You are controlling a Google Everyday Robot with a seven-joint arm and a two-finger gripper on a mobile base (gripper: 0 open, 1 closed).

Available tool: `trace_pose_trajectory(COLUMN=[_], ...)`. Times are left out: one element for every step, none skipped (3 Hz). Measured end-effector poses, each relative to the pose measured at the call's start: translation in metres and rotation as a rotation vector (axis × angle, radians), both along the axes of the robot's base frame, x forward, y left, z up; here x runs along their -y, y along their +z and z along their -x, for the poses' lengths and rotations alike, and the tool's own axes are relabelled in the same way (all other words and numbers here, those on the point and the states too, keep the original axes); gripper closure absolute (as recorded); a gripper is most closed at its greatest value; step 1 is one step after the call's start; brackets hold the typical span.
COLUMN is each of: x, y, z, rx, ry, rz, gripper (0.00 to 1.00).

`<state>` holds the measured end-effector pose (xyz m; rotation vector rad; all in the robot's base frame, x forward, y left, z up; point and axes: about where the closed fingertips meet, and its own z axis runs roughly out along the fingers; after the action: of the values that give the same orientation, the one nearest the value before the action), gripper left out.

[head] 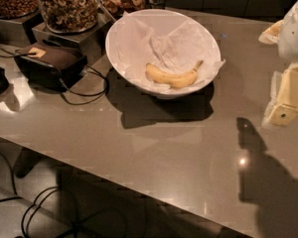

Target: Pick banana from white bowl

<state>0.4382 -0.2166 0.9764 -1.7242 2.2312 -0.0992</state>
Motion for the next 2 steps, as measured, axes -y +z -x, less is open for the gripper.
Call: trace_pose_trajectory(x=[0.0, -0.009], y=[0.0, -0.002], z=[0.0, -0.012], rx=[0.0, -0.031], ry=[0.0, 0.013], rz=[0.0, 0.038], gripper=[0.0, 0.0])
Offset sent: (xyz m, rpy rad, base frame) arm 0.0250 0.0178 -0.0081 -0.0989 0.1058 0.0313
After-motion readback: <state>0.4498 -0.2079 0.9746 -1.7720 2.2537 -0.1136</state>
